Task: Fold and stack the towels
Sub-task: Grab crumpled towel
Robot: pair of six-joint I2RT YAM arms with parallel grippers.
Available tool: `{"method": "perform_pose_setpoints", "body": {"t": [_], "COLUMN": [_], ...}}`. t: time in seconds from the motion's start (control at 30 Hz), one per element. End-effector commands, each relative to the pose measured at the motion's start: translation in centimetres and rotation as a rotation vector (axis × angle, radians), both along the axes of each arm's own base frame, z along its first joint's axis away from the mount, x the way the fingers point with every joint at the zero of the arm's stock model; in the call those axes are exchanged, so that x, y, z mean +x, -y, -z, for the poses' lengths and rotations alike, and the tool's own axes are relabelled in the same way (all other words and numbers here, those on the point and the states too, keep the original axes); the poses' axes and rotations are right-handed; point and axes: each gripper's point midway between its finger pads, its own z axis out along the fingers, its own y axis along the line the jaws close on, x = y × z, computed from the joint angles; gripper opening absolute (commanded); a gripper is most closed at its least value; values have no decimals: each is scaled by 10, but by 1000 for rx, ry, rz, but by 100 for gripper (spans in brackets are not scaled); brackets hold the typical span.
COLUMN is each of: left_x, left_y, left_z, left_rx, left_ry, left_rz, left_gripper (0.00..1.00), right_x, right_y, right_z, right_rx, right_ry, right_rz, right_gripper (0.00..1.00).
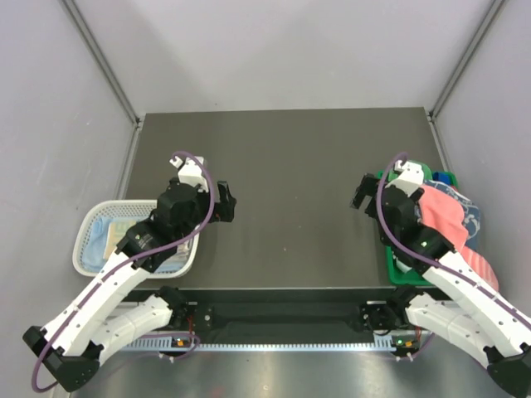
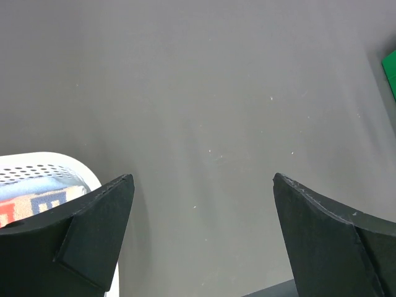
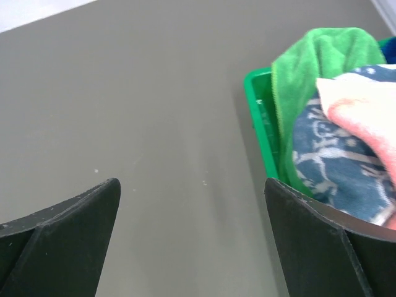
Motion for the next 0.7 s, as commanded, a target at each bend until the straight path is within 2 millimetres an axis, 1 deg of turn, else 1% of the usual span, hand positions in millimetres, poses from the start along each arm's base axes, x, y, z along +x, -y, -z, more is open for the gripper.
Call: {"method": "perform_pose_setpoints", "body": {"t": [0.0, 0.03, 0.1, 0.13, 0.17, 0.23, 0.27, 0.3, 0.37, 0.4, 0.47, 0.5, 0.57, 0.6, 0.67], "left_x": [0, 1, 2, 3, 3, 3, 3, 3, 3, 3, 3, 2, 3, 3, 2], "left_y": [1, 0, 0, 0, 2, 2, 3, 3, 2, 2, 4, 5, 6, 6, 6], "left_z": [-1, -2, -1, -1, 0, 1, 4, 3, 5, 5, 5, 6, 7, 7, 9], "left_rx": [-4, -5, -4, -6, -10, -14, -14, -15, -15, -15, -18, -20, -18, -20, -20], "left_ry": [15, 16, 12, 11, 4, -3, -12, -13, -16, -17, -19, -22, -28, -29, -34], "left_rz": [11, 8, 9, 7, 19, 22, 25, 25, 24, 24, 34, 39, 40, 43, 43], "left_gripper": [99, 99, 99, 99, 99, 99, 99, 99, 99, 99, 99, 99, 99, 99, 99], "right_x": [0, -1, -2, -3, -3, -2, 1, 1, 7, 6, 11, 10, 13, 13, 17], "right_y": [14, 19, 25, 33, 36, 48, 53, 66, 79, 95, 106, 119, 123, 130, 134], "right_z": [-25, -29, -26, -28, -25, -28, -24, -21, -20, -18, -16, -14, -7, -5, 4], "right_rx": [5, -6, -43, -63, -85, -118, -148, -172, -213, -226, -224, -221, -197, -187, -168], "right_ry": [39, 40, 17, 22, 10, 7, -18, -43, -88, -115, -143, -159, -179, -187, -191], "right_rz": [80, 102, 129, 168, 182, 237, 260, 310, 356, 410, 441, 480, 479, 498, 499], "right_gripper": [100, 100, 100, 100, 100, 100, 100, 100, 100, 100, 100, 100, 100, 100, 100]}}
